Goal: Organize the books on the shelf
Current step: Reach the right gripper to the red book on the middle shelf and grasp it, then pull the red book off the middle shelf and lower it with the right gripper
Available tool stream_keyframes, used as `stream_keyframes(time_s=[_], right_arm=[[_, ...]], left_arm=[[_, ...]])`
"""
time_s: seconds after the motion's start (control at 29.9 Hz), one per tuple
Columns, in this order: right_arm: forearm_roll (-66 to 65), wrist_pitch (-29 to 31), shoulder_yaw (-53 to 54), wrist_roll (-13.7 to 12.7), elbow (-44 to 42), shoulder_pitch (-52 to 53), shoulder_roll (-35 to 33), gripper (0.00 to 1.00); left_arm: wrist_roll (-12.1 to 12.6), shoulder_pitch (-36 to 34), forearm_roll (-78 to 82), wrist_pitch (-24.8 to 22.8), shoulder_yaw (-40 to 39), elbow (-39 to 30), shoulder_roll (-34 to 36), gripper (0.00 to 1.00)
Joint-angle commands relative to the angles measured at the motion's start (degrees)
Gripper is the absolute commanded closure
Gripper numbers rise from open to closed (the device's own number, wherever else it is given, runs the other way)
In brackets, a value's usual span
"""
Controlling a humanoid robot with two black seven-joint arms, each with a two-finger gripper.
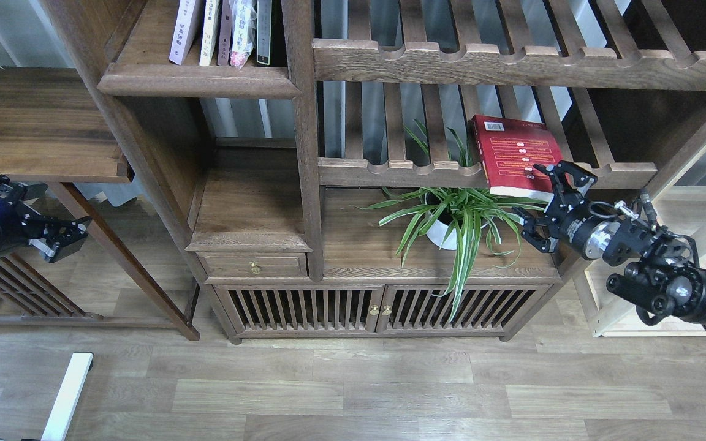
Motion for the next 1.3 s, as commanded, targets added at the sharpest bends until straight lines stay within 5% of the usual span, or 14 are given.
stream_keyframes(time_s=[0.0, 0.2, 0.3, 0.43, 0.5, 0.6, 0.97, 1.27], right_arm=[[0.11, 0.01, -0.19, 0.00, -0.89, 0.64, 0.95, 0.13], [0.03, 0.01, -0.19, 0.00, -4.92, 1.35, 2.27, 0.14], [-0.06, 0.01, -0.19, 0.00, -5.37, 1.35, 2.45, 0.23], [-0.59, 0.01, -0.63, 0.00, -5.37, 1.35, 2.54, 0.47], [-0.33, 0.01, -1.68, 0.00, -5.37, 1.35, 2.54, 0.71], [-0.06, 0.01, -4.31, 0.00, -5.28, 1.52, 2.54, 0.94], [0.73, 0.01, -3.97, 0.00, -1.16, 1.00, 0.61, 1.00], [2.22, 0.01, 0.85, 0.00, 11.41, -0.49, -11.95, 1.00]], left_arm=[[-0.01, 0.00, 0.00, 0.05, -0.02, 0.17, 0.02, 0.19], [-0.01, 0.00, 0.00, 0.14, -0.10, 0.35, -0.07, 0.19], [-0.01, 0.00, 0.00, 0.14, -0.10, 0.44, -0.07, 0.19], [-0.01, 0.00, 0.00, 0.23, -0.10, 0.52, -0.07, 0.19], [-0.10, 0.00, 0.00, 0.40, -0.10, 0.79, -0.07, 0.19], [-0.10, 0.00, 0.00, 0.40, -0.10, 0.88, -0.07, 0.19], [-0.19, 0.17, 0.00, 0.40, -0.10, 1.31, -0.69, 0.19], [-0.80, 0.17, 0.08, 0.49, -0.10, 2.63, -1.04, 0.19]])
